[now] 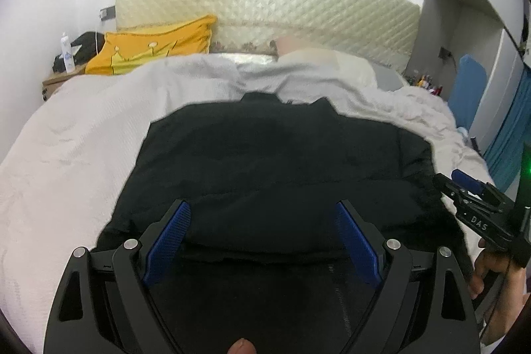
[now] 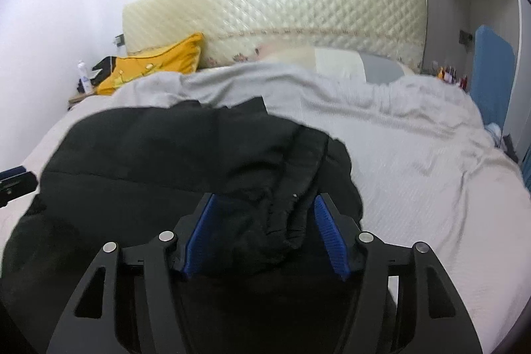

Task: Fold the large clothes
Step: 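Press the folded jacket flat with the right gripper and withdraw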

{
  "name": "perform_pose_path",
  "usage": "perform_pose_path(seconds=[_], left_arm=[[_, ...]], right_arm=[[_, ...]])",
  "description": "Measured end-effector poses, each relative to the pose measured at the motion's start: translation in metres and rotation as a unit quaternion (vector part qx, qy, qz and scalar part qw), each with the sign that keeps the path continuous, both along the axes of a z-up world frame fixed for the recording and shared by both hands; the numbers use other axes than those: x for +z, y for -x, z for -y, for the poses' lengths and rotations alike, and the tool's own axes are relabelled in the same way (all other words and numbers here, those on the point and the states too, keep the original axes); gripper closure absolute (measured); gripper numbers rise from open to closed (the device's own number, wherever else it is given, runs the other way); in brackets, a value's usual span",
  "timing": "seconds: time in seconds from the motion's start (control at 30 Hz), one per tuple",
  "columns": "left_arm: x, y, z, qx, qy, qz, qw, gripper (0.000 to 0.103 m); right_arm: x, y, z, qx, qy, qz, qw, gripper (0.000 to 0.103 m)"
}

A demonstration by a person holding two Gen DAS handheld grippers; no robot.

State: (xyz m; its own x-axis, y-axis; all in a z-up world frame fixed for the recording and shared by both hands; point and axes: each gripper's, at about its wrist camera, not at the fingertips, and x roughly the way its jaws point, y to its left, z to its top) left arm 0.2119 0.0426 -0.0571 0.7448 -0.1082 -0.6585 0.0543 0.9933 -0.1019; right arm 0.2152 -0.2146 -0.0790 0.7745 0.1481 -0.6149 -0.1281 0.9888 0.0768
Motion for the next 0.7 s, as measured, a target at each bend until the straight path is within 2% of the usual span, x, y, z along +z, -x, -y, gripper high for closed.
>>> perform_pose_path(seconds=[0.13, 0.33, 0.5, 0.7], left_arm=[[0.035, 0.027, 0.001, -0.008, 0.005, 0.022, 0.9997, 0.014], [0.086, 0.097, -0.006, -0.015, -0.001, 0.058, 0.9982, 0.014], [0.106, 0.147, -0.025, -0.012, 0.012, 0.056, 0.9983, 0.014], [0.092, 0.188, -0.056, 0.003, 0.024, 0.013, 0.9996, 0.014]], right_arm=[[0.052, 0.031, 0.003, 0.004, -0.031, 0.035, 0.999, 0.044], [0.129, 0.097, -0.005, 0.02, -0.03, 0.086, 0.996, 0.044], [0.157, 0.145, -0.005, 0.023, -0.038, 0.088, 0.995, 0.043], [0.156, 0.185, -0.003, 0.035, -0.027, 0.066, 0.997, 0.043]])
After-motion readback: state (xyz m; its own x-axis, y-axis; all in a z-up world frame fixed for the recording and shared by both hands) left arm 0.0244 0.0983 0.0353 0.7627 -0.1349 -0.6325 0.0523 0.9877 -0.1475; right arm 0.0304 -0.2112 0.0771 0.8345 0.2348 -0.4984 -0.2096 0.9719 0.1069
